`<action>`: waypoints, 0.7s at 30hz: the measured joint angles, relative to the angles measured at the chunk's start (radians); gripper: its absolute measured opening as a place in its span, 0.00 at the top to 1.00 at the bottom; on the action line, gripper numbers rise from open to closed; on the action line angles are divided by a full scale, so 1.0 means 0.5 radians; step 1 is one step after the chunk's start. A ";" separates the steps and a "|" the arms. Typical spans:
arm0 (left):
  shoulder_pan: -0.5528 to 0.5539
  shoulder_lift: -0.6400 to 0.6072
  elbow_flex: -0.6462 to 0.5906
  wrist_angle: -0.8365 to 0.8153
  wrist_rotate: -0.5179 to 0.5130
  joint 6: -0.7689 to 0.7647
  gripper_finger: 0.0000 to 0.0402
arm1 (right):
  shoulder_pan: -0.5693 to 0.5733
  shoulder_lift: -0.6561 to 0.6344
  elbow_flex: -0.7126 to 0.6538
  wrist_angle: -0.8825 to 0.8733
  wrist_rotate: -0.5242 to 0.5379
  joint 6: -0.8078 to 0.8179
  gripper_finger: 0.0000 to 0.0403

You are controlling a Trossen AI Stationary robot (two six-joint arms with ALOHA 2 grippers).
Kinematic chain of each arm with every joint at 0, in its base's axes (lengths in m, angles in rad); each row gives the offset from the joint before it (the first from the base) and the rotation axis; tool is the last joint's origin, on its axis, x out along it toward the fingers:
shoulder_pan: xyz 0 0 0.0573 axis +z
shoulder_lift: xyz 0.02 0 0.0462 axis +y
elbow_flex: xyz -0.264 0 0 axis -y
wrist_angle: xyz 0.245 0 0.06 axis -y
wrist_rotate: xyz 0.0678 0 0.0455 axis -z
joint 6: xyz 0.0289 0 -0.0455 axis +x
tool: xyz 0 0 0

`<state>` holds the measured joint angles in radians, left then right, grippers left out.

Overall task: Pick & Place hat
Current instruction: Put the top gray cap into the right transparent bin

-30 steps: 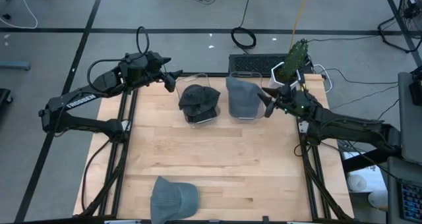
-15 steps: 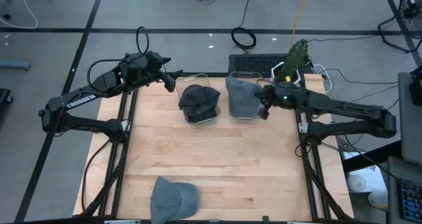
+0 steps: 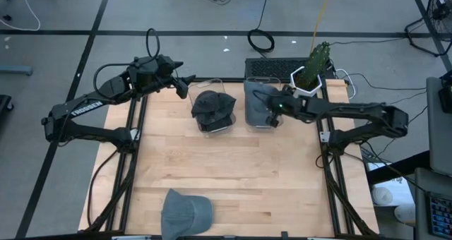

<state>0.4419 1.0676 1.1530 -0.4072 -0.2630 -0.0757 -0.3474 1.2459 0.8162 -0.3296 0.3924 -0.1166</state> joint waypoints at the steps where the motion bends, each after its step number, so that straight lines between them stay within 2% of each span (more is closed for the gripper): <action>1: 0.000 0.000 0.000 0.000 0.000 0.000 0.09 | -0.011 0.033 0.000 0.005 -0.007 0.001 1.00; 6: 0.000 0.000 0.000 0.000 0.000 0.000 0.09 | -0.032 0.191 -0.002 0.075 -0.179 -0.051 1.00; 8: 0.000 0.000 0.000 0.000 0.000 0.000 0.09 | 0.012 0.195 -0.002 0.138 -0.076 -0.064 1.00; 12: 0.000 0.000 0.000 0.000 0.000 0.000 0.09 | 0.120 0.041 0.038 0.095 0.141 -0.073 1.00; 17: 0.000 0.000 0.000 -0.001 0.000 0.000 0.09 | 0.195 -0.239 0.087 -0.245 0.148 0.183 1.00; 21: 0.000 0.000 0.000 0.000 0.001 0.000 0.09 | 0.140 -0.341 0.083 -0.597 0.138 0.384 1.00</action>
<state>0.4419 1.0676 1.1530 -0.4073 -0.2626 -0.0757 -0.2773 1.0755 0.8577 -0.6282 0.4615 0.0754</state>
